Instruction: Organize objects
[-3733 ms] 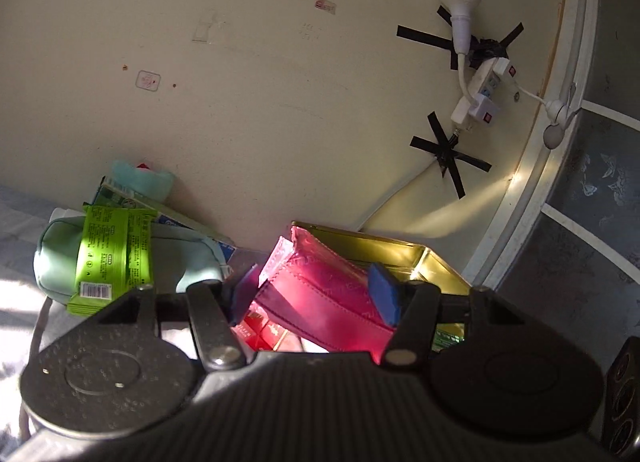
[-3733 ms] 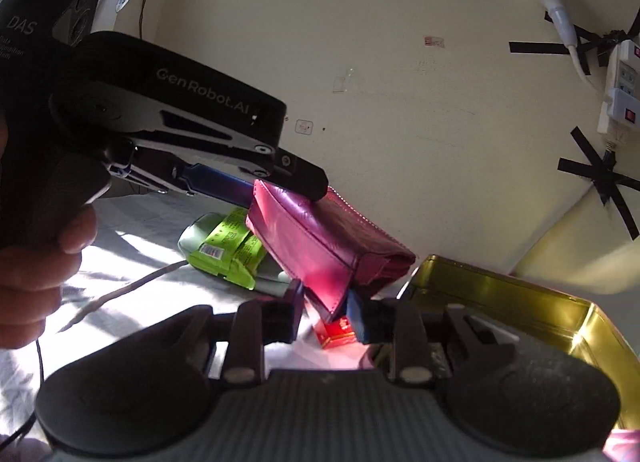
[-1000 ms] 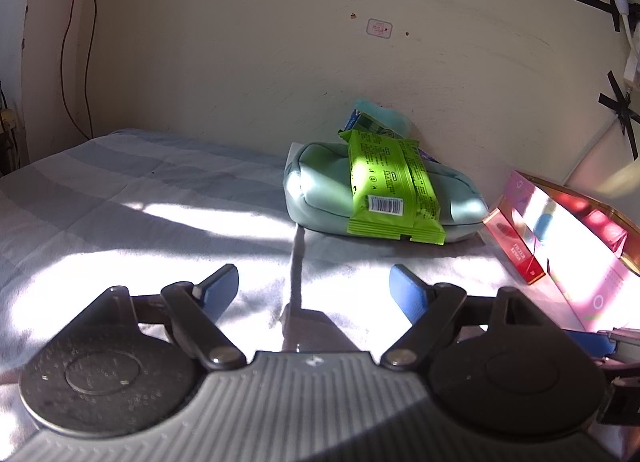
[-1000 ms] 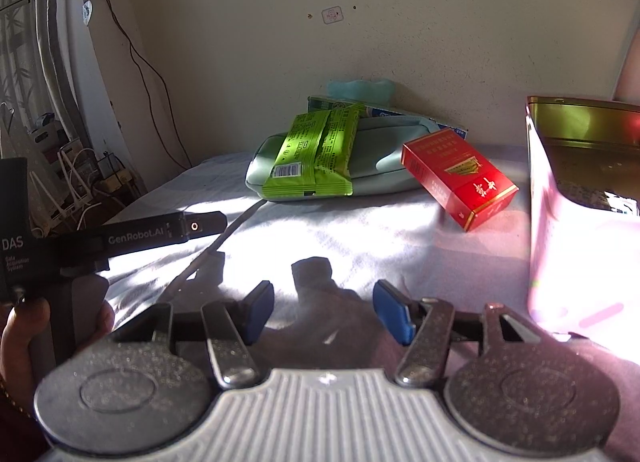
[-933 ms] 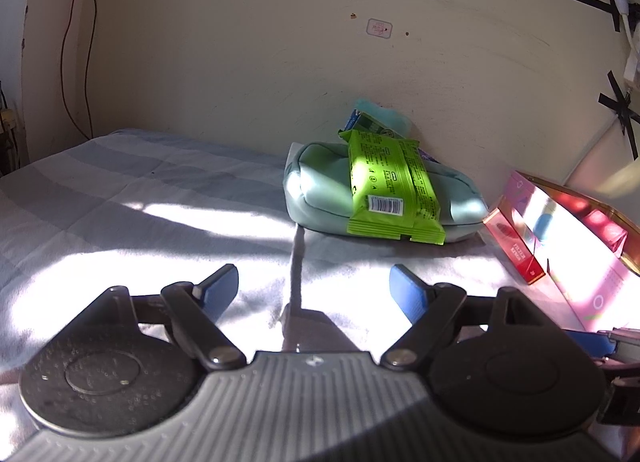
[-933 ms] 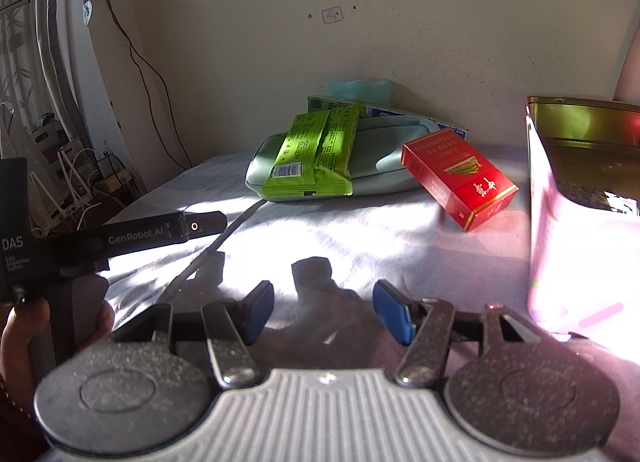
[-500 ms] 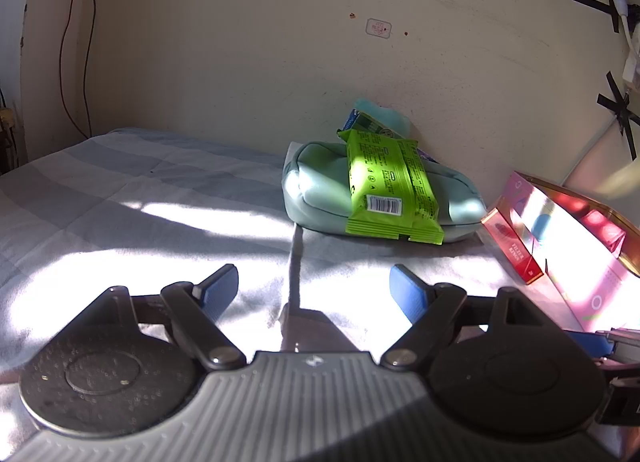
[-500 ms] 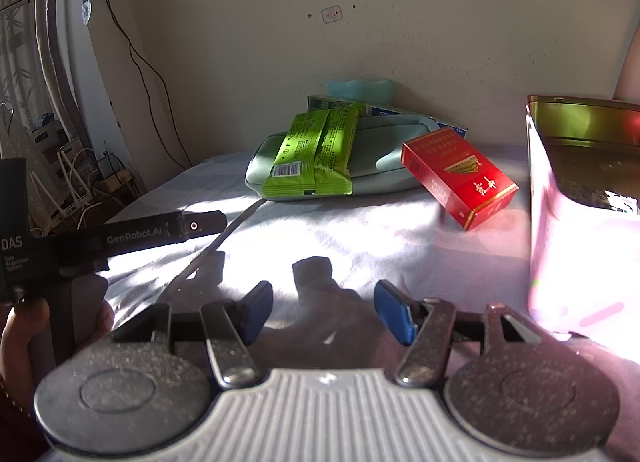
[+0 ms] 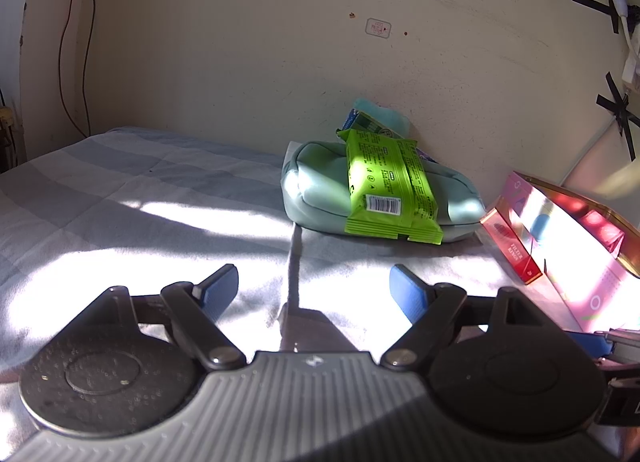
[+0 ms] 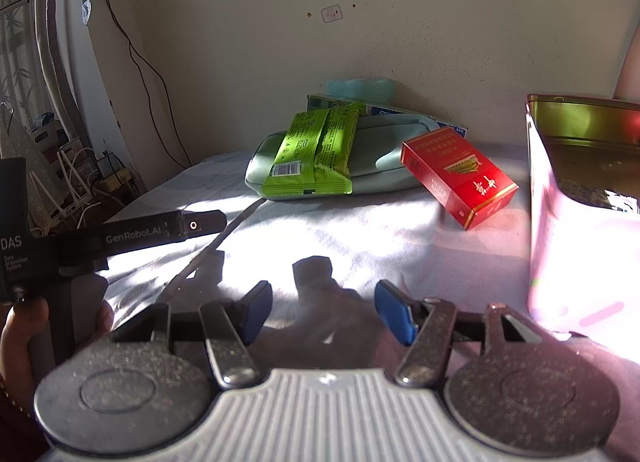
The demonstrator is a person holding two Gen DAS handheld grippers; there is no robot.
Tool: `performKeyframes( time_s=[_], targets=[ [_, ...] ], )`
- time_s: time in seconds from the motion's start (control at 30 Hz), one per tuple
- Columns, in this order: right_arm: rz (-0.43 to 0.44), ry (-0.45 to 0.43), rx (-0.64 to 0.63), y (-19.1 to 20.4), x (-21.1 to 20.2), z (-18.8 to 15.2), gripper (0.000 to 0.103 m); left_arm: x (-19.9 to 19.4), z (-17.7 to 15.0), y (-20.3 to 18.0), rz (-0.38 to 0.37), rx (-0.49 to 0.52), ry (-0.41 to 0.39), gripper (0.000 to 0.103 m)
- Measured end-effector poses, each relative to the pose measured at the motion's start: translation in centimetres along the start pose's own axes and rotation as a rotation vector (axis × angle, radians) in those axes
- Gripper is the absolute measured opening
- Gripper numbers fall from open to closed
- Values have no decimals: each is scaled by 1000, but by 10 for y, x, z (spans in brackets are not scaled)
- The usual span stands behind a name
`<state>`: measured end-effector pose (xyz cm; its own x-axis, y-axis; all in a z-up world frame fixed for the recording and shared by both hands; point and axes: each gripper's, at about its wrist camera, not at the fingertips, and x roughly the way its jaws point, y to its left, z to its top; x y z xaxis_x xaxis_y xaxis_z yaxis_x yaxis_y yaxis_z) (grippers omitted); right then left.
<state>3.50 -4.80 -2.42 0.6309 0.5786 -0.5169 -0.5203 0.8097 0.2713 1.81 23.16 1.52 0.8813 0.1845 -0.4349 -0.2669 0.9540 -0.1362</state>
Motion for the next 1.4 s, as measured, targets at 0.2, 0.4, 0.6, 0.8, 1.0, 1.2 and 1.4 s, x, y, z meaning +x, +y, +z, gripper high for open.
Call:
performKeyframes(
  time_s=[0.2, 0.4, 0.6, 0.8, 1.0, 1.2, 1.4],
  targets=[
    [0, 0, 0, 0, 0, 0, 59, 0, 0, 1, 0, -1, 0, 84],
    [-1, 0, 1, 0, 0, 0, 59, 1, 1, 1, 0, -1, 0, 84],
    [-1, 0, 1, 0, 0, 0, 59, 1, 1, 2, -1, -2, 1, 84],
    [-1, 0, 1, 1, 0, 0, 60, 1, 1, 2, 0, -3, 1, 84],
    [-3, 0, 2, 1, 0, 0, 60, 2, 1, 2, 0, -4, 1, 84],
    [-2, 0, 2, 1, 0, 0, 60, 2, 2, 3, -1, -5, 2, 84],
    [-4, 0, 3, 1, 0, -1, 61, 2, 1, 2, -2, -9, 4, 84]
  ],
)
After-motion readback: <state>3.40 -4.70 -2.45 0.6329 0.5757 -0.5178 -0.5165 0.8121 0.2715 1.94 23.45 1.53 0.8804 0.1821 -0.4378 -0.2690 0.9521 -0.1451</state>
